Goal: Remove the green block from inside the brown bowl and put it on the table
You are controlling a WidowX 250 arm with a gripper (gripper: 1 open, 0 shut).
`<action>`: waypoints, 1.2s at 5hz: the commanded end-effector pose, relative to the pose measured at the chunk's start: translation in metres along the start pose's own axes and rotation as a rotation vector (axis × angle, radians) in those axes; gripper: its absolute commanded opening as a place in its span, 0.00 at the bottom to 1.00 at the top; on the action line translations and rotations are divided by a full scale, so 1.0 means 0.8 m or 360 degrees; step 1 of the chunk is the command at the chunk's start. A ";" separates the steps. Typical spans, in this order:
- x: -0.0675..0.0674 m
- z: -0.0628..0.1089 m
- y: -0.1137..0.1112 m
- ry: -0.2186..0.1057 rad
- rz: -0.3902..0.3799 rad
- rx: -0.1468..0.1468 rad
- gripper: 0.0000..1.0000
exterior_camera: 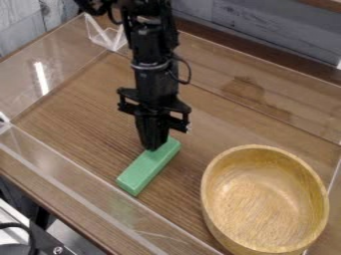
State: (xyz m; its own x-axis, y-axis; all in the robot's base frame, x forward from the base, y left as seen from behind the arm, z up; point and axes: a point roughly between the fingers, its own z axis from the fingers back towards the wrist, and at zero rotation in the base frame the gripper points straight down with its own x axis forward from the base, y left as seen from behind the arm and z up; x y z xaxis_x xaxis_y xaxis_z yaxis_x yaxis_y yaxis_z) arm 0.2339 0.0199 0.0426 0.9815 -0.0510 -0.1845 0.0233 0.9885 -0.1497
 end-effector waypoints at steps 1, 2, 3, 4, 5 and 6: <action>0.009 0.019 0.003 -0.0062 -0.0012 0.0013 0.00; 0.008 0.027 0.005 -0.0070 -0.0010 0.0006 0.00; 0.008 0.034 0.006 -0.0080 -0.0008 0.0000 0.00; 0.007 0.043 0.008 -0.0090 -0.0006 -0.0006 0.00; 0.006 0.050 0.010 -0.0095 -0.0005 -0.0011 0.00; 0.005 0.055 0.012 -0.0099 -0.0003 -0.0014 1.00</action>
State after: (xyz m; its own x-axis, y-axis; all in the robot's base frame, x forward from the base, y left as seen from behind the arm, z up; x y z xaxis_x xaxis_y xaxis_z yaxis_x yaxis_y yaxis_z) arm 0.2375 0.0316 0.0625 0.9777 -0.0424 -0.2059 0.0057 0.9844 -0.1756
